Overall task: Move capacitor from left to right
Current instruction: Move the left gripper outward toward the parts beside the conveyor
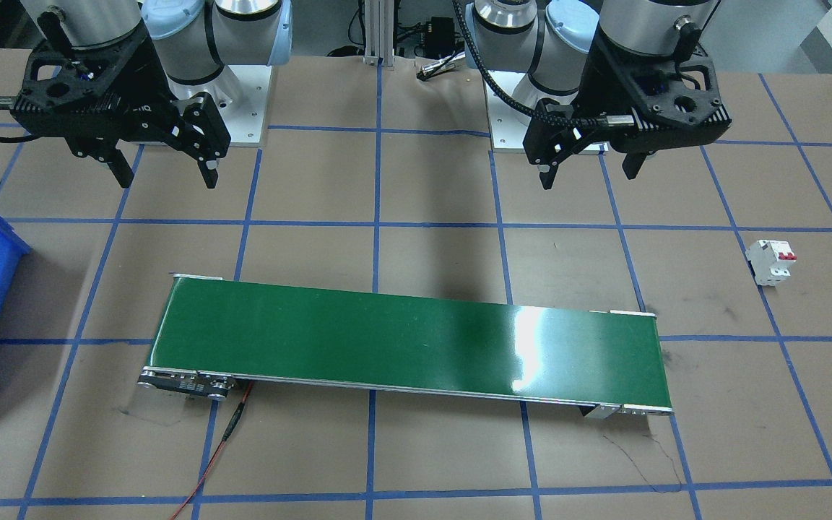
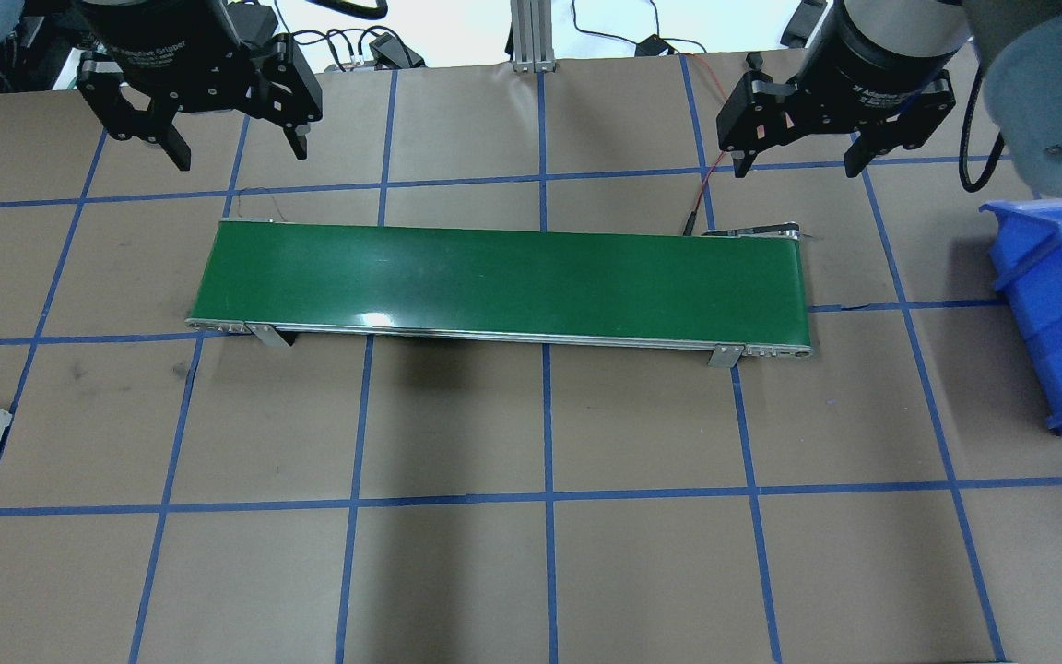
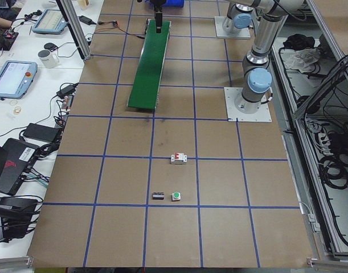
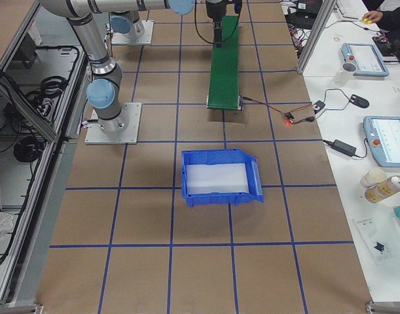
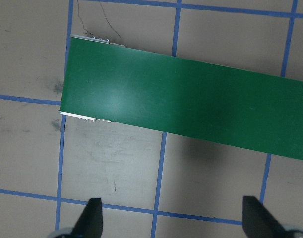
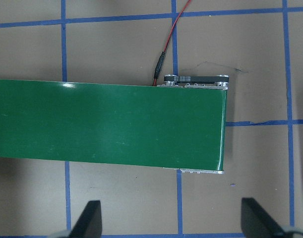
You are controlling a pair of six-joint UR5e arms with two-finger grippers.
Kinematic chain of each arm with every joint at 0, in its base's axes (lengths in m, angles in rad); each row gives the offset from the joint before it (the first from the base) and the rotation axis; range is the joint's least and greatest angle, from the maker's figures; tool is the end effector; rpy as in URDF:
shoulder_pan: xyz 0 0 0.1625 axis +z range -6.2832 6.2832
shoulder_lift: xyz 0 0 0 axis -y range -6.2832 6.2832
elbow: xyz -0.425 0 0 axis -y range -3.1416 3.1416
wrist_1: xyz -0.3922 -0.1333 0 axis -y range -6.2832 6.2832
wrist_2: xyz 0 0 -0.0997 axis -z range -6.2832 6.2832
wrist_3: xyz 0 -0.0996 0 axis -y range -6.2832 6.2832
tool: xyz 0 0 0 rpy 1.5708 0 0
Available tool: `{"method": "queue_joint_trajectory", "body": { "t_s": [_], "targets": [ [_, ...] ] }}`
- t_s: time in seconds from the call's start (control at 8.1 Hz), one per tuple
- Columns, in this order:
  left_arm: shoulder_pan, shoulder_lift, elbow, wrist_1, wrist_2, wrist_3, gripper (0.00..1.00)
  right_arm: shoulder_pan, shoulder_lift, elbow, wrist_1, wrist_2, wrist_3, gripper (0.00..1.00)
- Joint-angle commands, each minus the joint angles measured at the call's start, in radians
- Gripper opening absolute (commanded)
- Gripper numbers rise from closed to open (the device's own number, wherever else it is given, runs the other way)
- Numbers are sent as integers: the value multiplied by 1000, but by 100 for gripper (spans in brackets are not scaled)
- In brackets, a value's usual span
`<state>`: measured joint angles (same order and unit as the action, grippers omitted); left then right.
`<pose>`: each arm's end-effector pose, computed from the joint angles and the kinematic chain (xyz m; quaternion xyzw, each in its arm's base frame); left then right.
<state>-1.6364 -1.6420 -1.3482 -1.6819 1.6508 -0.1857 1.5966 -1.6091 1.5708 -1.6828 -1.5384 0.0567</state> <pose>-0.1593 -0.5122 0.5504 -0.0608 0.9971 -0.0250 0.0371 0.1491 -0.4854 0.5187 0.0142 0.9969 -0.0743 0.0192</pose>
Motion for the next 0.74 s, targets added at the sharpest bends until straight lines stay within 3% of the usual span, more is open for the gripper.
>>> {"method": "queue_joint_trajectory", "body": {
  "t_s": [0.0,0.62],
  "targets": [
    [-2,2,-25,16,0,9,100,0,2,0,2,1,0,100],
    [21,2,-29,67,-3,55,100,0,2,0,2,1,5,100]
  ]
}}
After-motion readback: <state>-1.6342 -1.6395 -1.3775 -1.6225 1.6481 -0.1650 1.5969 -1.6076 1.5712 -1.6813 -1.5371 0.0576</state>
